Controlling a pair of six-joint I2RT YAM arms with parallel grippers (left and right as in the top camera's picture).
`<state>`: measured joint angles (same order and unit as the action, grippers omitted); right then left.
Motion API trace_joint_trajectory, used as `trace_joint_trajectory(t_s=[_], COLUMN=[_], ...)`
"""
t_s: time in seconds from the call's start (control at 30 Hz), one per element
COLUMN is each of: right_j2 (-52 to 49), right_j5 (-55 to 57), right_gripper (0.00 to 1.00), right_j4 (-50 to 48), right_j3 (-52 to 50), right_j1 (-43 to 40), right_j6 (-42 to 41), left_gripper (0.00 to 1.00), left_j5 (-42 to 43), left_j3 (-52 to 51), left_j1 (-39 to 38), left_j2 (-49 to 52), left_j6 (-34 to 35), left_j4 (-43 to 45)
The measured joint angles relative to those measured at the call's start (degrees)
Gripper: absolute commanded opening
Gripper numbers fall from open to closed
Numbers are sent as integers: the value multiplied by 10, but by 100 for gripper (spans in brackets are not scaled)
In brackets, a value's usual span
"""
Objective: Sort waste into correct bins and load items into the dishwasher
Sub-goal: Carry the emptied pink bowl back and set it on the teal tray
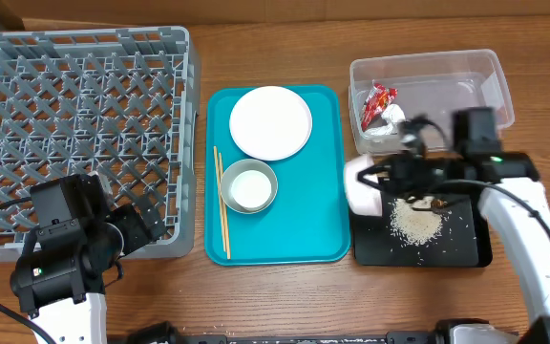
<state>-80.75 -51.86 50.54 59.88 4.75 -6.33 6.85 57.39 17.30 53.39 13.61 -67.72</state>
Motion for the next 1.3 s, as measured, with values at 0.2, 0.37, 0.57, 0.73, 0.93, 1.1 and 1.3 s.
trace_joint_trajectory(t_s=[0.2, 0.37, 0.57, 0.73, 0.93, 1.1, 1.3], right_j2=[0, 0, 0, 0, 1, 1, 1], right_j5=[151, 239, 292, 76, -243, -323, -289], right_gripper=[4, 4, 4, 4, 4, 4, 4], right_j4=[-5, 1, 2, -108, -207, -126, -87], right_j3=[28, 28, 28, 28, 32, 32, 32], right_j1=[101, 135, 95, 12, -82, -127, -125], right_j6=[2, -19, -170, -242, -278, -219, -144], left_gripper=[100, 100, 100, 100, 100, 100, 100], left_j5=[0, 0, 0, 0, 0, 0, 0], left_j3=[0, 0, 0, 0, 1, 1, 1], left_j1=[0, 0, 0, 0, 0, 0, 0], left_j2=[0, 0, 0, 0, 0, 0, 0], left_j6=[0, 0, 0, 0, 0, 0, 0], left_j4=[0, 0, 0, 0, 0, 0, 0])
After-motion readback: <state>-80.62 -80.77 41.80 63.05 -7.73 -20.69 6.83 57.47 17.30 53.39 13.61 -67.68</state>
